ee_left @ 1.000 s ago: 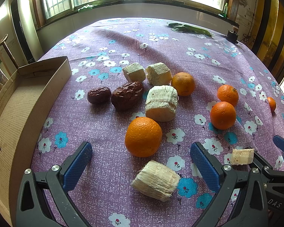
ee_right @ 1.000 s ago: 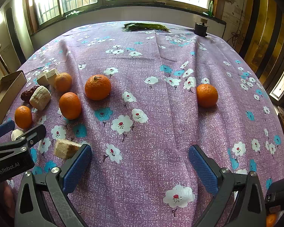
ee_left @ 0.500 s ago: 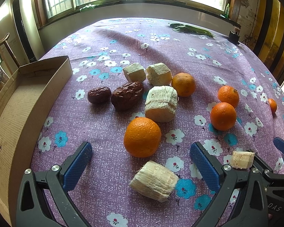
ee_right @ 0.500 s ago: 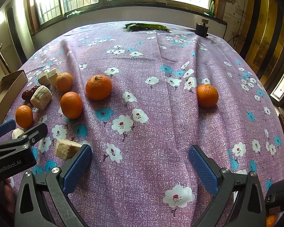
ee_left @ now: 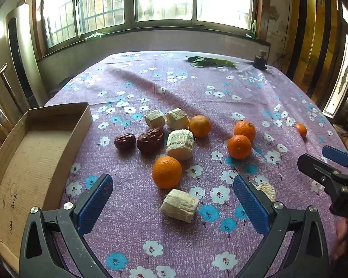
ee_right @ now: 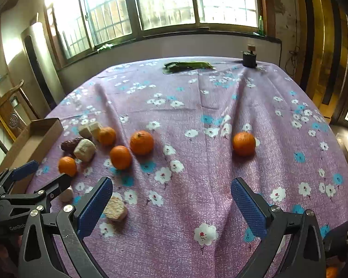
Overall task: Organize fruits
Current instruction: 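Grasp white yam chunk with left tool while right tool grasps beige round slice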
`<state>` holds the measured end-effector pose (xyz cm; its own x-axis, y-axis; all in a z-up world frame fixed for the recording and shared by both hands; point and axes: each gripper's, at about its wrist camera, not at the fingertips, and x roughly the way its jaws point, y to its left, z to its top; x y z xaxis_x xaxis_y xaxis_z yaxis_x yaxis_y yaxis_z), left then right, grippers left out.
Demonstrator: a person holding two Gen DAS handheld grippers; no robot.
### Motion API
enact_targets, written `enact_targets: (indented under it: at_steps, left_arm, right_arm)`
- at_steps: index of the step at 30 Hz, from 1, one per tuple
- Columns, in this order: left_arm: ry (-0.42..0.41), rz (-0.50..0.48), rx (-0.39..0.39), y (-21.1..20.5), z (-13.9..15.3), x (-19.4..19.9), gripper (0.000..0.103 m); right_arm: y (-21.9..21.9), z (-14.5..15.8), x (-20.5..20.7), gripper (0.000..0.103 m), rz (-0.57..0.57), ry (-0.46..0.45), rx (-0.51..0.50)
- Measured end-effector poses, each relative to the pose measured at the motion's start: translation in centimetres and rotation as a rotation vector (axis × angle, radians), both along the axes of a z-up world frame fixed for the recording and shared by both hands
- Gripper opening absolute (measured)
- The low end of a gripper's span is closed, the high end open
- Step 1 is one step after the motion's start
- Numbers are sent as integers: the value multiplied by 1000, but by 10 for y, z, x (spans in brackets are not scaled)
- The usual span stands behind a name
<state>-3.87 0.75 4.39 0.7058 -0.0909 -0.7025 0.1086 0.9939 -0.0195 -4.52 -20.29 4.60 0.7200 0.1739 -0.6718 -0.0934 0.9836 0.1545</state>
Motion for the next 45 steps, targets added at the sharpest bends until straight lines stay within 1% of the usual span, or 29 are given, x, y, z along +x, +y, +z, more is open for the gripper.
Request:
enact_targets:
  at_steps: [3,6,8,12,15,20,24,27,28,30,33,35,38,41,45]
  left_arm:
    - [-27,8,-9,8,5,-5,103]
    - [-50,30,-10,18,9,-8,103]
    - [-49,37,-23,24,9,-9,103]
    - [-45,55,-44,35,7,-10,103]
    - [-31,72,-44,37,5,-11,103]
    - [-45,44,-31,29,4,-20,103]
    - [-22,-2,-35,25,-3,-22,103]
    - [5,1,-57,27,-4,-19,103]
    - [5,-4,-62,27,-2,-19,103]
    - [-13,-4,-45,27,1,-22,103]
    - [-31,-3,-28,30,2,-25,103]
    - [-6,0,-30,32,-4,-22,103]
    - [54,7,-62,39,-13,-12,103]
    - [79,10,-75,41,-17,-6,103]
    - [92,19,-61,38,-20,1,103]
  right_arm:
    - [1,3,-1,103,7,2,46]
    - [3,3,1,103,15,9,52]
    - [4,5,-2,103,18,-10,50]
    - [6,9,-6,103,47,-42,84]
    - [13,10,-5,103,62,-44,49]
    - [20,6,-3,103,81,-38,-13]
    - [23,0,-1,103,78,-23,-39]
    - [27,-1,-5,103,93,-28,-62]
    - [28,-1,-6,103,96,-30,-74]
    - [30,-2,-5,103,100,-31,-98]
    - [31,-3,-4,103,97,-25,-99]
    - [32,-4,-5,103,99,-14,-98]
    - [31,-7,-10,103,95,-1,-122]
    - [29,-11,-17,102,106,12,-116]
    - [31,-17,-18,94,132,40,-106]
